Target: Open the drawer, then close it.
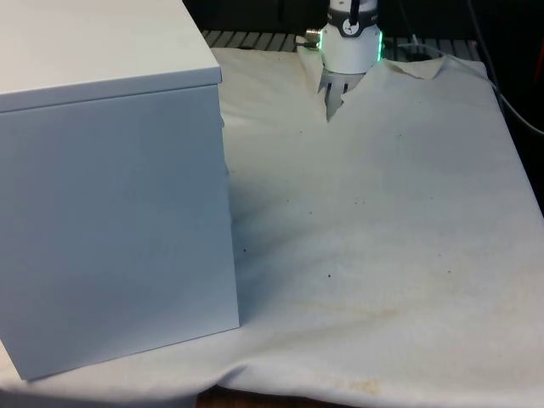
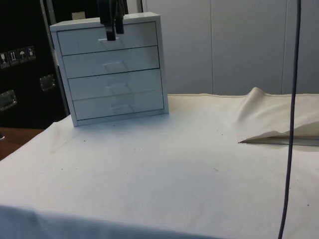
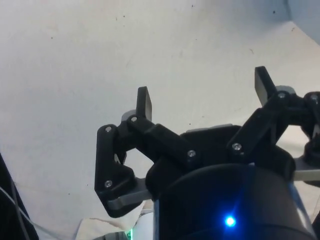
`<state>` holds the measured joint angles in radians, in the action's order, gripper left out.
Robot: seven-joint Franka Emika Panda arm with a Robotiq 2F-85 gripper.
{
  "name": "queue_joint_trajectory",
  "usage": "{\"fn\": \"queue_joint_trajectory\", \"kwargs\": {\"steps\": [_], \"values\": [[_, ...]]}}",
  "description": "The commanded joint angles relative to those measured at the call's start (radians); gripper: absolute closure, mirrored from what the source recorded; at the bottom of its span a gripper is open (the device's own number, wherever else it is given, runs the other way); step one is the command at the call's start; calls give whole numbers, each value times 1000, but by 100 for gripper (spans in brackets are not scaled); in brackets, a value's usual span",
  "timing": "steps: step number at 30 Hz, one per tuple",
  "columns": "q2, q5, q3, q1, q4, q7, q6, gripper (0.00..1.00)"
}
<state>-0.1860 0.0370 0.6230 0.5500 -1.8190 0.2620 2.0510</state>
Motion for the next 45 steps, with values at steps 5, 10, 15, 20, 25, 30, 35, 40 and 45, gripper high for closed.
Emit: {"fn": "queue_joint_trajectory", "kwargs": {"steps": [5,10,15,20,25,30,35,40,45], "values": [[-38,28,14,-11,38,64,-3,0],[-65,42,26,-14,66,95,-6,0],[-93,54,45,-11,91,123,0,0],[-134,86,57,-26,133,177,-6,0],[-149,87,74,-22,143,193,1,0],[-172,92,83,-29,161,222,19,0],[-185,84,87,-26,165,227,41,0],[-192,67,89,-15,157,225,88,0],[-196,52,91,-8,148,226,121,0]]}}
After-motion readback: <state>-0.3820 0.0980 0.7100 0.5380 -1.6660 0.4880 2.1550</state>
